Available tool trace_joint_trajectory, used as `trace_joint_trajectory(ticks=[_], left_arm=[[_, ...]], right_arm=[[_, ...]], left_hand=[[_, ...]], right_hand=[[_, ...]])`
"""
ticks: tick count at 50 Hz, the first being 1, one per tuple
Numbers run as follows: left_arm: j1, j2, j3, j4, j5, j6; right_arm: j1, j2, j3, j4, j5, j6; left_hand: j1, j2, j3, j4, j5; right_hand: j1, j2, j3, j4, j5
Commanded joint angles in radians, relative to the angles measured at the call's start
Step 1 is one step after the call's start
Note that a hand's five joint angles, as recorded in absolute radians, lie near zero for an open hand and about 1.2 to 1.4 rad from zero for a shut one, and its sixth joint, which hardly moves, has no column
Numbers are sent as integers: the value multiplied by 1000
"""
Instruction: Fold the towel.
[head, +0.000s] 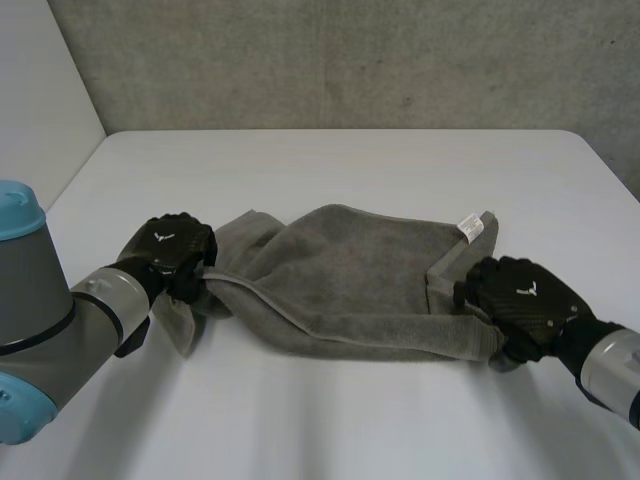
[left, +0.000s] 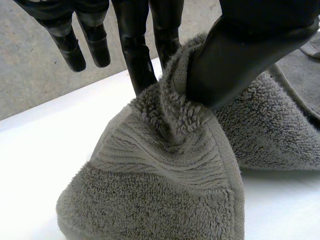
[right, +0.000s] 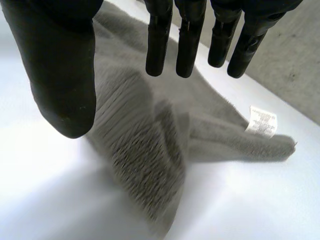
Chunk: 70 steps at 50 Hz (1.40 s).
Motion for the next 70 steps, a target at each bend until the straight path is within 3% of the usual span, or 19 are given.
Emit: trace_joint_trajectory(ticks=[1,17,31,34,36,42,43,54,62,70], left_arm=[[-1,0,-3,0,0,-1],[-8,-2,-5,0,0,-2],[-8,-3,-6,2,0,-2],[-8,-3,-6,0,0,-2],[-8,-2,-6,0,0,-2],[-4,8,-6,-3,-2,-2],[-4,8,-6,-3,-2,-2],[30,44,49,-55,1,10],[42,67,72,-135,7,12],[64,66,53,-163,83,68]], right_arm=[[-46,19,55,-12,-21,-72],[-56,191,-34,-81,-20,-87],[69,269,-105,-163,81,-49],[86,268,-115,-170,107,-7],[92,251,-129,-175,121,48],[86,182,-168,-153,132,112],[87,156,-178,-143,130,131],[89,117,-408,207,89,118],[84,125,-585,507,68,-30],[98,211,-609,542,41,-67]], left_hand=[[120,106,-51,-59,89],[120,106,-51,-59,89],[120,106,-51,-59,89],[120,106,-51,-59,89],[120,106,-51,-59,89],[120,106,-51,-59,89],[120,106,-51,-59,89],[120,106,-51,-59,89],[120,106,-51,-59,89],[120,106,-51,-59,89]], right_hand=[[-28,-51,-43,-76,0],[-22,-45,-43,-76,6],[1,-22,-43,-76,29],[142,119,-43,-76,170],[416,393,-43,-76,445],[700,677,-43,-76,728],[850,827,-43,-76,878],[851,829,-43,-76,880],[851,829,-43,-76,880],[851,829,-43,-76,880]])
